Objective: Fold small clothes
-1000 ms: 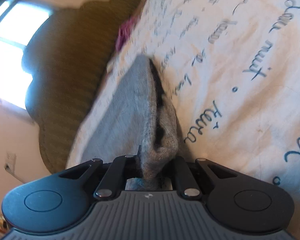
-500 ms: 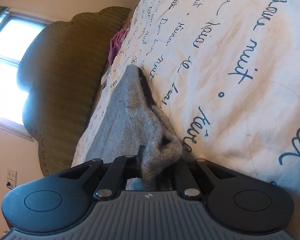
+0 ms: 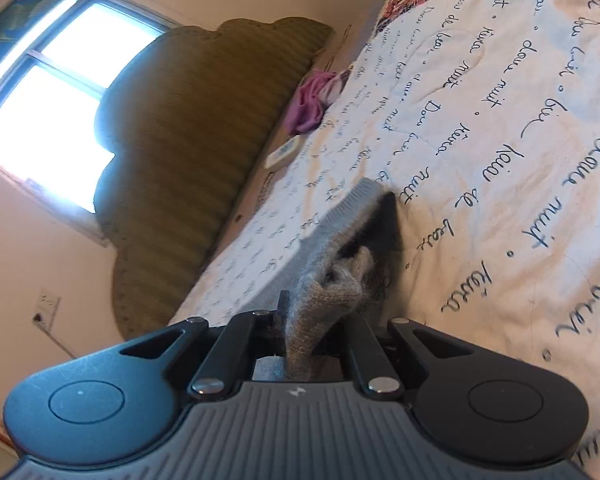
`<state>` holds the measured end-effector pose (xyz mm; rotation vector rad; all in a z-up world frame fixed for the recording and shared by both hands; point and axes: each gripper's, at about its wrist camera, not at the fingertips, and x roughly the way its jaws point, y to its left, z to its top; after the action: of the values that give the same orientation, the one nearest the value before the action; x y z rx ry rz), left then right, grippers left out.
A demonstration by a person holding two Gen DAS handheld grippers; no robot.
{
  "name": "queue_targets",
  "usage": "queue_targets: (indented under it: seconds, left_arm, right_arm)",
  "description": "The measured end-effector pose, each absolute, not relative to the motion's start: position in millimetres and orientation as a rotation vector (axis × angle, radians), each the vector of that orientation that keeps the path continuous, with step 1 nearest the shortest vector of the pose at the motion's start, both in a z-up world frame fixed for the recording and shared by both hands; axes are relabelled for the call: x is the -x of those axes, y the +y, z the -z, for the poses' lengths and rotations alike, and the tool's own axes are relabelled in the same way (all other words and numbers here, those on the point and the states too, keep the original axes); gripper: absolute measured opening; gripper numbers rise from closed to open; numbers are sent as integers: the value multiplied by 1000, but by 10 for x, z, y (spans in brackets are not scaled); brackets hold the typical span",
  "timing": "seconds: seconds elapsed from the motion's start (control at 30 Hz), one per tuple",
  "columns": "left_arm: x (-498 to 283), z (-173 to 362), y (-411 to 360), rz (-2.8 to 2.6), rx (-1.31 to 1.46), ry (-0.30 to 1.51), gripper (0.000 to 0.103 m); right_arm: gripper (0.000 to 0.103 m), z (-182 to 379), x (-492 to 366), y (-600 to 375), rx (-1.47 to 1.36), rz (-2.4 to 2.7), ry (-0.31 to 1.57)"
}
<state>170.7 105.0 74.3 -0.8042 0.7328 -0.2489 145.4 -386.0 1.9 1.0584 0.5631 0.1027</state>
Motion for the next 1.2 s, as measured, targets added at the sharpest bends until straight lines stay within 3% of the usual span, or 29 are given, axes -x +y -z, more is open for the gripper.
queue_targets:
  seconds: [0.2, 0.5, 0.67, 0.7, 0.8, 0.87, 0.97, 1.0, 1.03, 1.1, 1.17, 1.2]
  left_arm:
    - [-964, -669, 1199, 276, 749, 779, 14]
    - [-649, 113, 1323, 142, 684, 941, 15]
    - [-616, 227, 1310, 155, 631, 897, 22]
    - [-580, 184, 1339, 158, 637, 893, 31]
    - [-336, -150, 1430, 121, 583, 811, 32]
    - [-206, -385, 1496, 87, 537, 727, 36]
    - [-228, -761, 1341, 40, 380, 557, 51]
    - [-319, -838, 1201, 38, 312, 517, 62]
    - [-425, -875, 1054, 38, 254, 484, 64]
    - [-730, -858, 705, 58, 167, 460, 65]
    - [-1105, -737, 367, 61, 109, 509, 63]
    - [-1257, -675, 211, 64, 70, 522, 62]
  right_arm:
    - [6, 0, -572, -3845, -1113, -153, 590]
    - [6, 576, 99, -3667, -1200, -38, 698]
    - [8, 728, -2, -3623, -1158, 0, 718]
    - [8, 705, 27, -3617, -1150, -3, 718]
    - [22, 536, 153, -3728, -1131, -1, 744]
    - [36, 383, 310, -3905, -1106, 41, 687]
    - [39, 40, 365, -4128, -995, 110, 567]
    - [39, -90, 276, -4140, -946, 97, 540]
    - [40, -203, 143, -4113, -897, 66, 524]
    - [47, -375, -244, -3918, -792, -15, 521]
    - [61, -401, -642, -3692, -692, -76, 509]
    - [61, -358, -861, -3571, -652, -84, 521]
